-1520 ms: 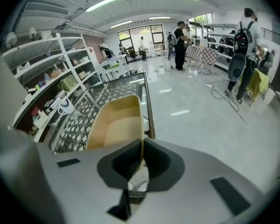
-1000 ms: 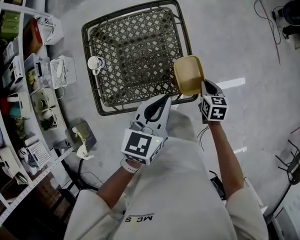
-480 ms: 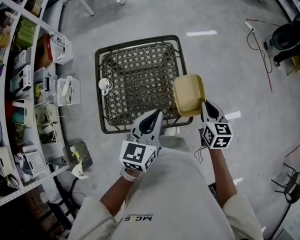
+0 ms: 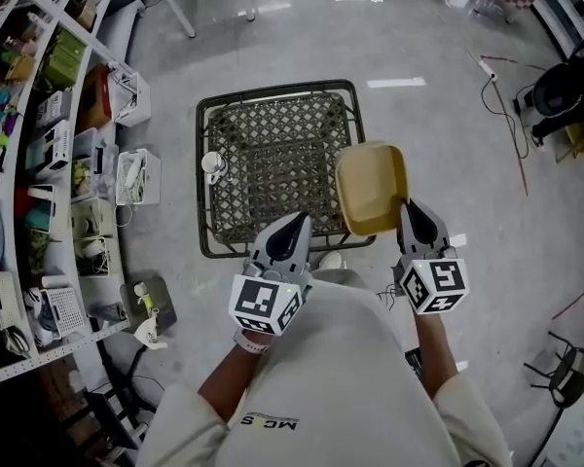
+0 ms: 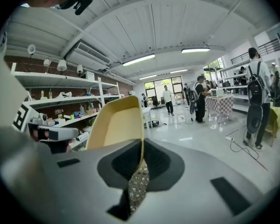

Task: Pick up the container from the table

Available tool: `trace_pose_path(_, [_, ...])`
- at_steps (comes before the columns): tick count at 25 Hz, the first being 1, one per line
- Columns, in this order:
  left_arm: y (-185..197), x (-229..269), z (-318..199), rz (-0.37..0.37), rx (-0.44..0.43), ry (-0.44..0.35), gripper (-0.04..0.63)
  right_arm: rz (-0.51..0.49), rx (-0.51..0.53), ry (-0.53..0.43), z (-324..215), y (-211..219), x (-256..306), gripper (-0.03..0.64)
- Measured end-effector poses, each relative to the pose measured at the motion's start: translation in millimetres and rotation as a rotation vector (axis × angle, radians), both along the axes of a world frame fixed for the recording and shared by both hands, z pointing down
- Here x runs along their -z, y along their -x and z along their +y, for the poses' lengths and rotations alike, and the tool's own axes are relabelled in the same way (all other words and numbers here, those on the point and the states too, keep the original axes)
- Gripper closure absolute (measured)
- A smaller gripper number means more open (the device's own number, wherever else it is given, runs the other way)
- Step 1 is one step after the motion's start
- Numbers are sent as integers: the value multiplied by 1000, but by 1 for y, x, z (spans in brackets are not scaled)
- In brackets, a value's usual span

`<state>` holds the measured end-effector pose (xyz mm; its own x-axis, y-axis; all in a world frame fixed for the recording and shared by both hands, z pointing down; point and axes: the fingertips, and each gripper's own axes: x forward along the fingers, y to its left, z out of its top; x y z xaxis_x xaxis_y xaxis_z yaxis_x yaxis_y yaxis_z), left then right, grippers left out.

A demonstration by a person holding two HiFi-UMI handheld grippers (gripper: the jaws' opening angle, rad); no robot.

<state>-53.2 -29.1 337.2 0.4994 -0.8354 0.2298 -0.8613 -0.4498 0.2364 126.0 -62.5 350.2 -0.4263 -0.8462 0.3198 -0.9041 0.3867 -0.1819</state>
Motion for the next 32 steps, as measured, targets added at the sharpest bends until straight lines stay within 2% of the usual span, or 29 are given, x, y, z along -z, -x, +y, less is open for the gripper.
trace_pose_path(9, [4,5,8,-3,-1,-4,575,-8,-22,-81,15,8,29,588])
trace_pose_path(32, [-26,11,-1,-8,-62,-13,575,-39,-56,-99,17,-9,32,588])
